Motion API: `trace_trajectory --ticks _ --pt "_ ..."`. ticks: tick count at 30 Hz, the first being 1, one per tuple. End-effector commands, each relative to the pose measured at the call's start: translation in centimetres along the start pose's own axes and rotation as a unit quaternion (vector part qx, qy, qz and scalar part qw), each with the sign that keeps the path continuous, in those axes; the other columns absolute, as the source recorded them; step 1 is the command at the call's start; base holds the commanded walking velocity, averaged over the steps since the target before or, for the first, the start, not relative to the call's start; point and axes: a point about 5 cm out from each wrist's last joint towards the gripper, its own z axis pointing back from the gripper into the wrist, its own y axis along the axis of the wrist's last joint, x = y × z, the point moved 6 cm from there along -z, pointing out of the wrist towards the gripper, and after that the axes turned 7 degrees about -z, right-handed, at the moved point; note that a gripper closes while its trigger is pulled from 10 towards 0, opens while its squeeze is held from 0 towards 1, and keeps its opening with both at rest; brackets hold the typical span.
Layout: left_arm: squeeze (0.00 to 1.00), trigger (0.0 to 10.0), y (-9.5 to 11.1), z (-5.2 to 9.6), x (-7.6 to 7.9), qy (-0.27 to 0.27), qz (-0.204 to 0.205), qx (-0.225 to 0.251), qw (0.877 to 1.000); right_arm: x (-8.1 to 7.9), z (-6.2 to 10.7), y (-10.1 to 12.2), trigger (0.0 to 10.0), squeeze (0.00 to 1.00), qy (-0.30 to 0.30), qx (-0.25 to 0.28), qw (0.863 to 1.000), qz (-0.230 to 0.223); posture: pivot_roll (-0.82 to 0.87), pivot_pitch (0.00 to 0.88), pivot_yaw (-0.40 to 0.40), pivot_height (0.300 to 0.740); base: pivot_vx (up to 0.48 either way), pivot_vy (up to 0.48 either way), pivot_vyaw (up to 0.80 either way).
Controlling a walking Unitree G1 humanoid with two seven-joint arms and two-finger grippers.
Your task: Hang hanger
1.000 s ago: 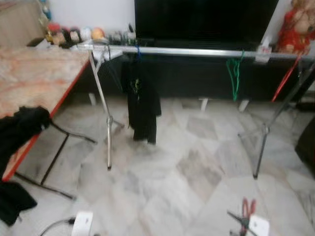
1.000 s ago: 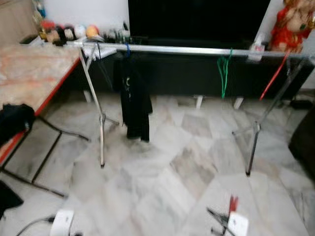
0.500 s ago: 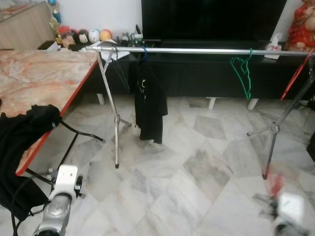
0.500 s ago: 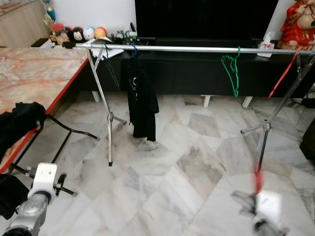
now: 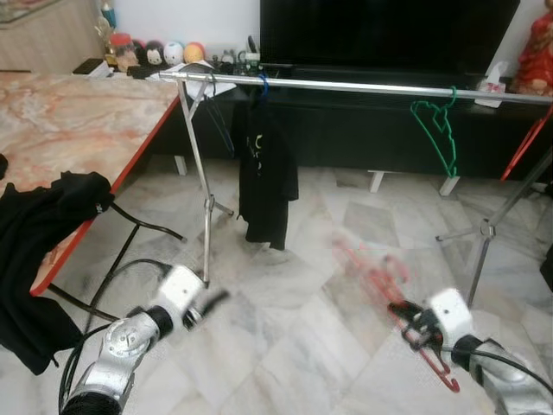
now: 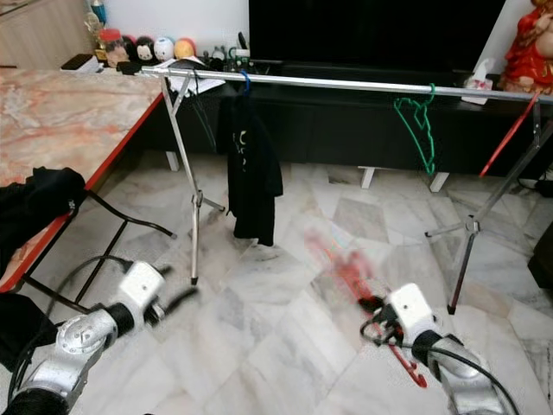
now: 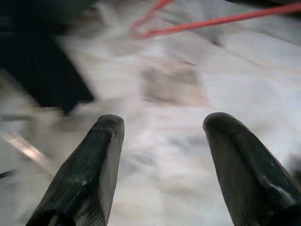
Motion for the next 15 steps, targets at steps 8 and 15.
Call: trace_trajectory --ticks 8,15 --pt "0.0 10.0 4.3 -0.8 3.8 -0.17 -0.019 0.051 0.984 -4.0 0.2 1.0 10.0 0.0 0.148 -0.056 0.984 0.083 -0.07 0.0 -0.026 0.74 0.0 0.0 0.0" --pt "0.0 10.0 8.2 -3.3 5.4 -0.213 -0.009 0.102 0.972 -5.2 0.1 2.2 10.0 0.0 0.164 -0.058 0.981 0.089 -0.1 0.0 -0.018 0.74 0.0 0.0 0.0"
